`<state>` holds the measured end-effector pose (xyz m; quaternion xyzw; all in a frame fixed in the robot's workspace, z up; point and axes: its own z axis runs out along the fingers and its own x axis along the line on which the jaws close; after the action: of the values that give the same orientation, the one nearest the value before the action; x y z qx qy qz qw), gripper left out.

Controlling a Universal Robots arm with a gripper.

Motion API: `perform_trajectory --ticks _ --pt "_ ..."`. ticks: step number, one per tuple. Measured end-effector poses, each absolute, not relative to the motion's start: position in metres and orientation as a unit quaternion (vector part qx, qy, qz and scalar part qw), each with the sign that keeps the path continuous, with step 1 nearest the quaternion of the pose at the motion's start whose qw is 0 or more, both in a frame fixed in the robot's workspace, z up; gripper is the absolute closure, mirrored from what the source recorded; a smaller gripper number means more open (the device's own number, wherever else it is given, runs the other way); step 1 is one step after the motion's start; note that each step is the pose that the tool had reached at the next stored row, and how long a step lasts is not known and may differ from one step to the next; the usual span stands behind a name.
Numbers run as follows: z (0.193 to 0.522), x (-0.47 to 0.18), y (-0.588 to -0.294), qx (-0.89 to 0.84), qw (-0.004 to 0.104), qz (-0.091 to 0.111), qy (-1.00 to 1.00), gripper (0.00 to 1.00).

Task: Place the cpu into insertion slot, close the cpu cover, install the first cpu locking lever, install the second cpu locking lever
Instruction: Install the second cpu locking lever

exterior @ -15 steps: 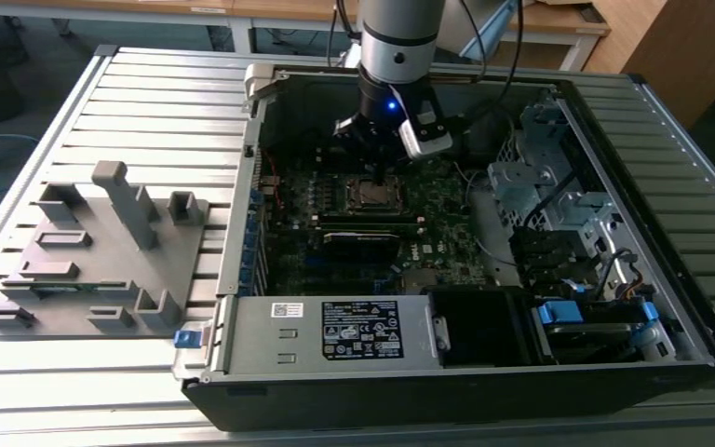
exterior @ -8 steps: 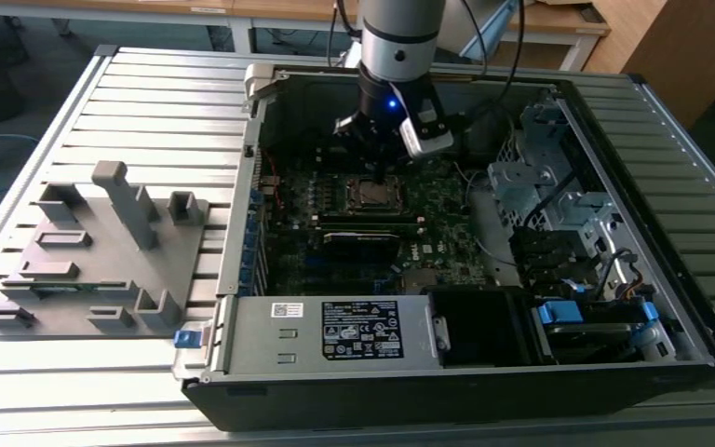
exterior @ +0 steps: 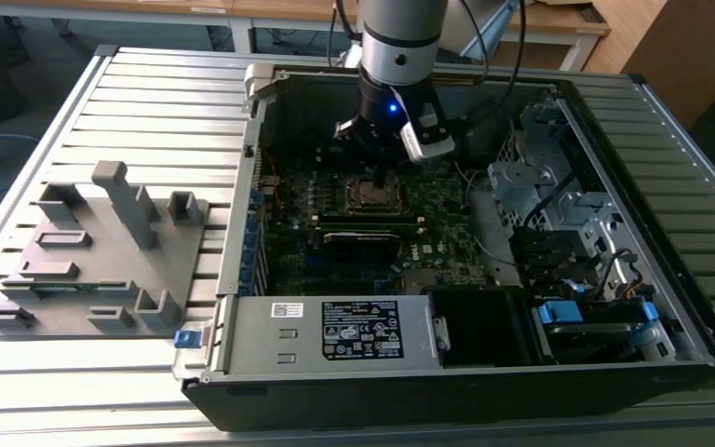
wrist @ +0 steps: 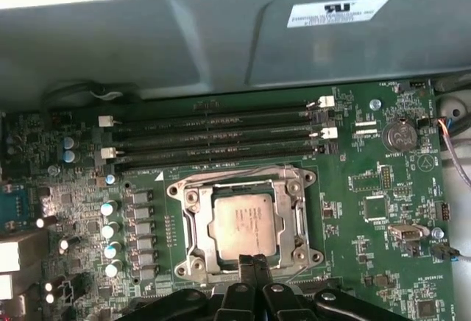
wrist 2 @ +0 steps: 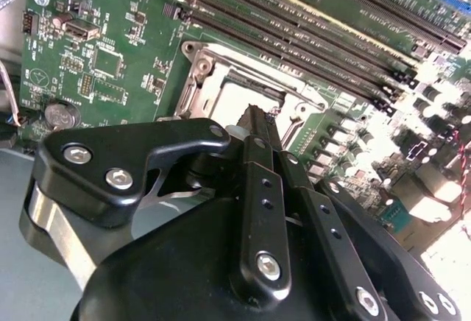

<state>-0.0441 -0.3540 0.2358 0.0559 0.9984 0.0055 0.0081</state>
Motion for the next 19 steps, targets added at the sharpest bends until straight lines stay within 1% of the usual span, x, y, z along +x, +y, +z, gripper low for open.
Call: perform_trajectory --ticks 19 --pt "0.236 -0.044 -0.371 0.056 0.008 0.006 0.998 0.9"
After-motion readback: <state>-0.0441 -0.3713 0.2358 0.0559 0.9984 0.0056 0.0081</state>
